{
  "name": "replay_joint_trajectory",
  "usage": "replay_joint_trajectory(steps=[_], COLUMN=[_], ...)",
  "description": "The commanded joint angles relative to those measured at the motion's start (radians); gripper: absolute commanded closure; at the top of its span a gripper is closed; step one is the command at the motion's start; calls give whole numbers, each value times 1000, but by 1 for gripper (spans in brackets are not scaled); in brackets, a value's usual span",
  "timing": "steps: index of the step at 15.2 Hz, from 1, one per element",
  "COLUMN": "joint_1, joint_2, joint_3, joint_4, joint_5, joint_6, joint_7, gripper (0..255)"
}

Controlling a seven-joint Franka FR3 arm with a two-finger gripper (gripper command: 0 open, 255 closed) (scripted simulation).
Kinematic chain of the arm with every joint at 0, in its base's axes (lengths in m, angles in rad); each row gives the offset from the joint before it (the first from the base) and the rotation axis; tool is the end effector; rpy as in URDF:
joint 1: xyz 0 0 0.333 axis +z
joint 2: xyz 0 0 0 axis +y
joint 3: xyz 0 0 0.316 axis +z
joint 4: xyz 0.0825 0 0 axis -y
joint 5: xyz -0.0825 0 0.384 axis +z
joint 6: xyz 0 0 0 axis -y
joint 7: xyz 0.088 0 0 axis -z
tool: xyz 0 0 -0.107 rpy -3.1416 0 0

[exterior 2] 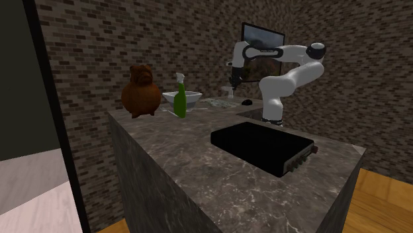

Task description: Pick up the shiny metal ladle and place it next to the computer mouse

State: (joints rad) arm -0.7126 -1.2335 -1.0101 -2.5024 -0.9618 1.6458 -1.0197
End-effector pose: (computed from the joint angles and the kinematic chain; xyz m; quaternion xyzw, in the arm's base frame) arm -0.1710 -0.3453 0.4447 0.9922 -0.1107 0.0072 0.0567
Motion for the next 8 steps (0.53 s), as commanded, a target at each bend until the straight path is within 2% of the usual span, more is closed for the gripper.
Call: replay_joint_trajectory(steps=[1,8], joint_1=[14,101], joint_2=[12,55], joint_3=[-38,-175], joint_4=[53,275], joint_5=[-22,-82], joint_6=[-1,-4], joint_7=[-44,-195], gripper=[255,255])
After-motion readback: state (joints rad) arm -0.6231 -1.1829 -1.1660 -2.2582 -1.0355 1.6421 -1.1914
